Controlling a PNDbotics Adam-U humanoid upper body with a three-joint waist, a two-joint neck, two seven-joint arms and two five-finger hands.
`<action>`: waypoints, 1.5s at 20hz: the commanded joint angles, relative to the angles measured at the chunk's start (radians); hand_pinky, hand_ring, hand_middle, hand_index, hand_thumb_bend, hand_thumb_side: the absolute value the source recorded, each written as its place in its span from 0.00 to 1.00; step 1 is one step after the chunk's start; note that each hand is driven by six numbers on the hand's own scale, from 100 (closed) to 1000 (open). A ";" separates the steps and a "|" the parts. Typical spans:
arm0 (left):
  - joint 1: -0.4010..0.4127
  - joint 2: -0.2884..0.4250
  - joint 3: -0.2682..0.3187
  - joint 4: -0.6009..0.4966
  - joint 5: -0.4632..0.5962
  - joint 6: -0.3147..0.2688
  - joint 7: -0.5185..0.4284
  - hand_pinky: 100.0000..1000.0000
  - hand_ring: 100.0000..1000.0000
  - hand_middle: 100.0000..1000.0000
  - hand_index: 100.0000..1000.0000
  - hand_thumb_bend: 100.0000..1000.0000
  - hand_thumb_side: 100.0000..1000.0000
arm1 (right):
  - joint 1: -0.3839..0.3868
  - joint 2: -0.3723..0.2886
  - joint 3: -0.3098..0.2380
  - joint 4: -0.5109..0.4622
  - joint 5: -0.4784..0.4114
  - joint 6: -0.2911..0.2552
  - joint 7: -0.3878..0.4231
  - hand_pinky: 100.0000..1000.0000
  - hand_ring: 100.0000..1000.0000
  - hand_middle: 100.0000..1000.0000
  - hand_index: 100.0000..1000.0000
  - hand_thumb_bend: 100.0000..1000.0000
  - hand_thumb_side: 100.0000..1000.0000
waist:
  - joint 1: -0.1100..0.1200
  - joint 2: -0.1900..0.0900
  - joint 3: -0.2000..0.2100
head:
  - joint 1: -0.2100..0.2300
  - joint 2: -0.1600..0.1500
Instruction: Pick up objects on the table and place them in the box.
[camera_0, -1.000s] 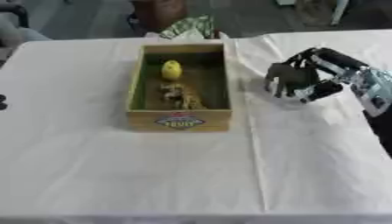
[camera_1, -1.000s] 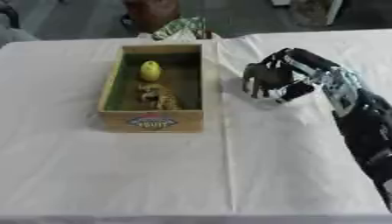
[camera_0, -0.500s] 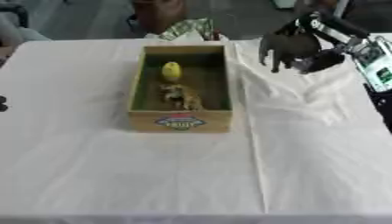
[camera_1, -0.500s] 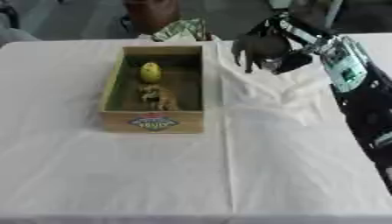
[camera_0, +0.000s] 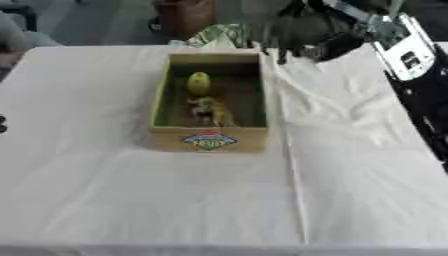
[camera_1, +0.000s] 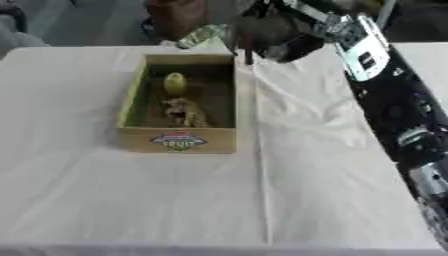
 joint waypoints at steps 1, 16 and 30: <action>-0.021 0.002 -0.007 -0.009 0.009 -0.001 -0.014 0.52 0.51 0.50 0.68 0.00 0.86 | -0.045 0.036 -0.004 0.019 0.028 -0.002 0.006 0.26 0.27 0.24 0.39 0.12 0.15 | 0.001 -0.006 0.015 | -0.022 -0.002; -0.053 -0.020 -0.025 -0.011 0.023 -0.001 -0.047 0.52 0.51 0.50 0.68 0.00 0.86 | -0.030 0.190 -0.007 0.209 0.361 -0.030 -0.029 0.51 0.53 0.52 0.74 0.23 0.40 | 0.006 0.024 0.068 | -0.067 -0.032; -0.027 -0.022 -0.016 0.001 0.017 0.000 -0.046 0.53 0.51 0.50 0.69 0.00 0.87 | -0.035 0.120 -0.097 0.126 0.311 -0.046 0.174 0.70 0.75 0.78 0.86 0.22 0.38 | 0.006 0.006 0.029 | -0.040 -0.028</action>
